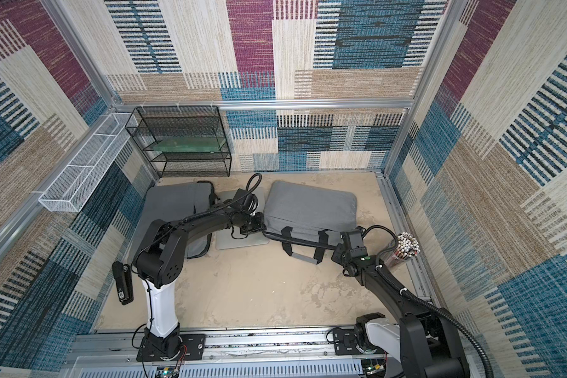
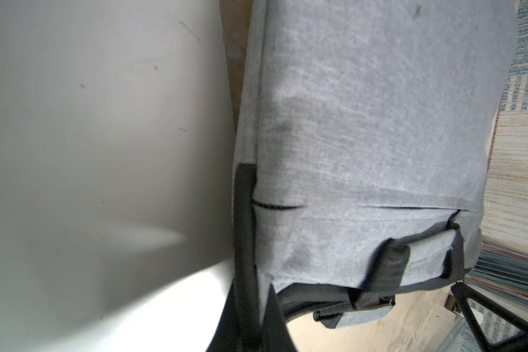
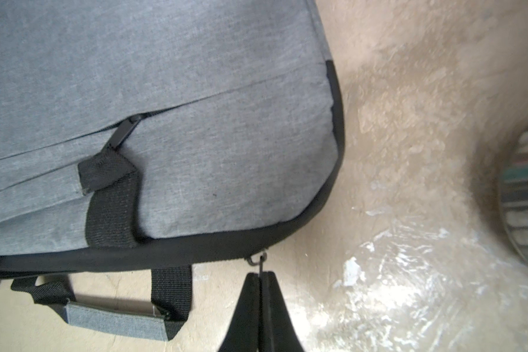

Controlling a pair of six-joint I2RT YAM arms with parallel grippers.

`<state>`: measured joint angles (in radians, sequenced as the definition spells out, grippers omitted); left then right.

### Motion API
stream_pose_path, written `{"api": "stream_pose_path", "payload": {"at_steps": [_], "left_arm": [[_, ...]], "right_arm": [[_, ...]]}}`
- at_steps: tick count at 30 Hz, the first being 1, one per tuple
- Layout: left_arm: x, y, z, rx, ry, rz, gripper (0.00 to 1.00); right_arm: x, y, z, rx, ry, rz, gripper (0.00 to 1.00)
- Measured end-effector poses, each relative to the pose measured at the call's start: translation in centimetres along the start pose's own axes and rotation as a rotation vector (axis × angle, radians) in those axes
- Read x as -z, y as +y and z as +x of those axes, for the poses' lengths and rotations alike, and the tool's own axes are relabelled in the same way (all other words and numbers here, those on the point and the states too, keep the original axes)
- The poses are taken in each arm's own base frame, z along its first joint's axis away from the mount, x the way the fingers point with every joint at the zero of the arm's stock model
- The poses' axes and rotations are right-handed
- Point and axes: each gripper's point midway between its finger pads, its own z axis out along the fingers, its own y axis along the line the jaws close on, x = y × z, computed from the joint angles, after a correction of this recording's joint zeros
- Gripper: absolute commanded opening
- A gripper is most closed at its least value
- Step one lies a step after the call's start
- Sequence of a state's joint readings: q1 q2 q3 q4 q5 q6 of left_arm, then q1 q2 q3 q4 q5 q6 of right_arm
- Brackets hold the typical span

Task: Open the zippered laptop bag and take out the laptop
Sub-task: Unzip the zipper on the zippered laptop bag.

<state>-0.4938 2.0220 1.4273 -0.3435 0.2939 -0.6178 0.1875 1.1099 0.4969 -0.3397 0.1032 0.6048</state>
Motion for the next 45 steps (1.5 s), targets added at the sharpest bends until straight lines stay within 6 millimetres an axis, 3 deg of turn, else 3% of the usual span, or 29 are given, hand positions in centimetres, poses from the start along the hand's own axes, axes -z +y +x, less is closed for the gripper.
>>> {"api": "stream_pose_path", "payload": {"at_steps": [8, 18, 23, 27, 30, 37, 45], "left_arm": [[0.4, -0.2, -1.1, 0.007, -0.023, -0.003, 0.03], [1.3, 0.4, -3.7, 0.049, -0.107, -0.017, 0.44], [2.2, 0.0, -3.6, 0.061, -0.126, -0.002, 0.47], [3.1, -0.7, -2.3, 0.049, -0.127, 0.016, 0.48], [3.1, -2.7, -0.5, 0.021, -0.106, 0.052, 0.48], [0.9, -7.7, 4.7, -0.078, -0.023, 0.118, 0.50], [-1.9, -10.0, 7.8, -0.110, 0.043, 0.152, 0.57]], "right_arm": [[0.2, 1.4, 1.0, -0.009, 0.038, -0.072, 0.00], [0.7, 4.0, 3.2, 0.014, 0.097, -0.146, 0.00], [0.5, 4.8, 4.5, 0.021, 0.133, -0.152, 0.00], [0.7, 5.4, 5.3, 0.031, 0.150, -0.160, 0.00], [0.8, 5.8, 5.7, 0.037, 0.160, -0.171, 0.00], [0.9, 6.1, 6.1, 0.041, 0.164, -0.176, 0.00], [1.4, 7.1, 5.9, 0.054, 0.160, -0.196, 0.00]]}}
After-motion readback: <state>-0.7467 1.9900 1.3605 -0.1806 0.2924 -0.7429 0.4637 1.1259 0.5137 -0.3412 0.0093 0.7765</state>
